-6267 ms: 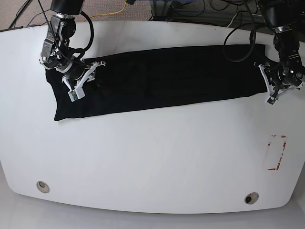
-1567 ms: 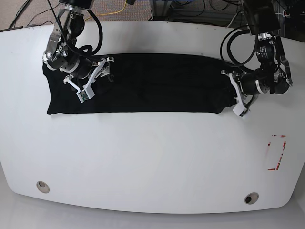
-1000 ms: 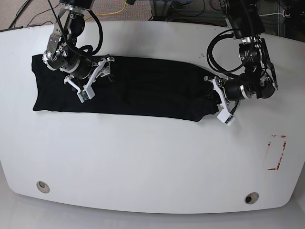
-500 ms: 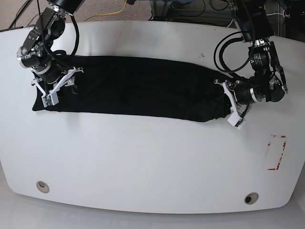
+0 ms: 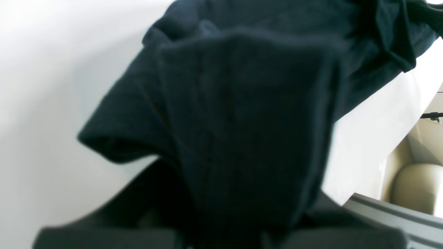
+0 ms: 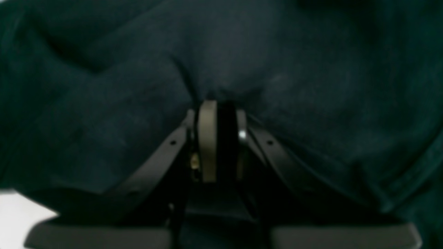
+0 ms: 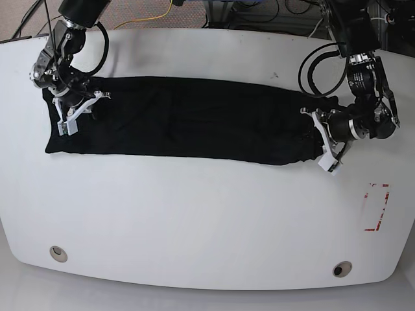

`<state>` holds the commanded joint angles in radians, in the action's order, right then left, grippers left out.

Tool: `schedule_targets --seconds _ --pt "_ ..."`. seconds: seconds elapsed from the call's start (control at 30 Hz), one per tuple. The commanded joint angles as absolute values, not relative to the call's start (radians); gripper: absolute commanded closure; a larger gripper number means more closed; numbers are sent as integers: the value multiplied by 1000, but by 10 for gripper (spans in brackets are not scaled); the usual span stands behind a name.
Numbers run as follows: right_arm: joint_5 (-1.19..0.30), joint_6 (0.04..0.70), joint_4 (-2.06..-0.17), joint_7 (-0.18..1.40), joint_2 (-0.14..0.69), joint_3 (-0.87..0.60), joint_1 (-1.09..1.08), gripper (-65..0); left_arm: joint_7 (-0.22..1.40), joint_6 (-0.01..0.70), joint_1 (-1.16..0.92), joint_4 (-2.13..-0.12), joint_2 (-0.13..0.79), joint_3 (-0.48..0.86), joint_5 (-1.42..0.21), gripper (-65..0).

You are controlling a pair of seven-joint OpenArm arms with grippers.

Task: Layout the t-shirt on the table in an organized manner, then fold the t-shirt properly

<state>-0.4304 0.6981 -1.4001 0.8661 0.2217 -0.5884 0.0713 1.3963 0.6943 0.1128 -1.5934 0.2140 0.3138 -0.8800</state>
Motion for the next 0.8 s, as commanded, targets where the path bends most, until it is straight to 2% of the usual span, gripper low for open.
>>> schedule_targets --seconds 0.23,0.6,0.8 --pt "-432 698 -1389 806 225 -486 105 -65 1396 696 113 -1598 231 315 -881 0" --pt "-429 698 -1457 803 113 -455 154 -63 1396 691 111 -1592 325 375 -963 0" --pt "-429 698 -1504 808 87 -389 182 -63 1396 690 116 -1592 358 377 -1021 0"
